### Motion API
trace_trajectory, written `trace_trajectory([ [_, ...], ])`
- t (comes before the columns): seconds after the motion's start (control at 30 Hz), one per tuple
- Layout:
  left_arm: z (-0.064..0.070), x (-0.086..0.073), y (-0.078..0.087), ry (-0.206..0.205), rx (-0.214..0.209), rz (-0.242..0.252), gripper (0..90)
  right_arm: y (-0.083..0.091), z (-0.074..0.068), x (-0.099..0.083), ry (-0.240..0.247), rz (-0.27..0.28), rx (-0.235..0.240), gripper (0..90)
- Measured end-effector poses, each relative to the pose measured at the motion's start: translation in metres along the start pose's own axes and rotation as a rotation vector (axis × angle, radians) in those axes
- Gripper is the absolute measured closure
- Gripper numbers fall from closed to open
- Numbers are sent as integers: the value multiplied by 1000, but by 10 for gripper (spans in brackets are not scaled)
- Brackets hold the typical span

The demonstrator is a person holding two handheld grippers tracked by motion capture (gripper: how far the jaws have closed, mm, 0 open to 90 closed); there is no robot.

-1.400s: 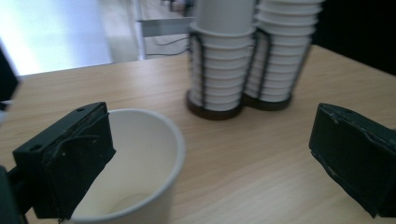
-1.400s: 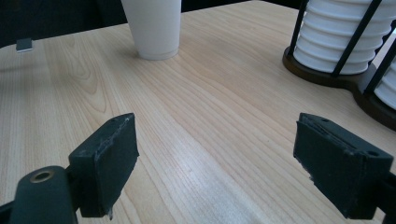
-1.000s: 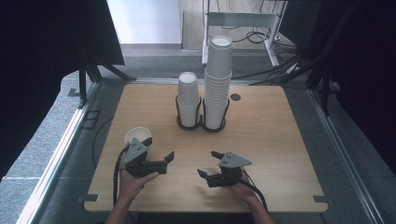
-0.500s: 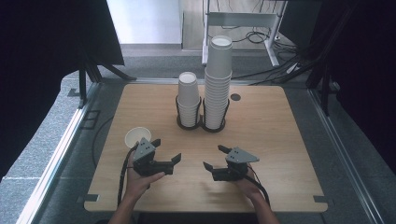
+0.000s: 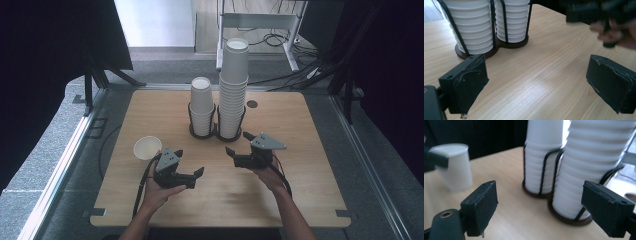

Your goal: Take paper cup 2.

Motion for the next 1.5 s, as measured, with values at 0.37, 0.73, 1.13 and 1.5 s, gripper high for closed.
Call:
trace_trajectory([
  [0.37, 1, -4, -8, -6, -22, -24, 51, -12, 31, 43, -21, -1, -39, 95],
  [0.73, 3, -11, -15, 2, -27, -56, 61, -29, 54, 72, -53, 30, -43, 2],
  [1.13, 1, -18, -14, 12, -19, -65, 69, -42, 74, 99, -67, 41, -51, 0],
  [1.5, 3, -22, -16, 16, -17, -75, 72, -58, 88, 128, -97, 51, -31, 0],
])
Point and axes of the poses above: each handheld gripper's, and its own axes: y roughly backward along the jaws, x roughly out of its top, z roughly to its right, the point moved 3 cm from there along -y, roughly forward along the jaws, and after that the axes turned 8 degrees about -z, right-handed, at the moved point
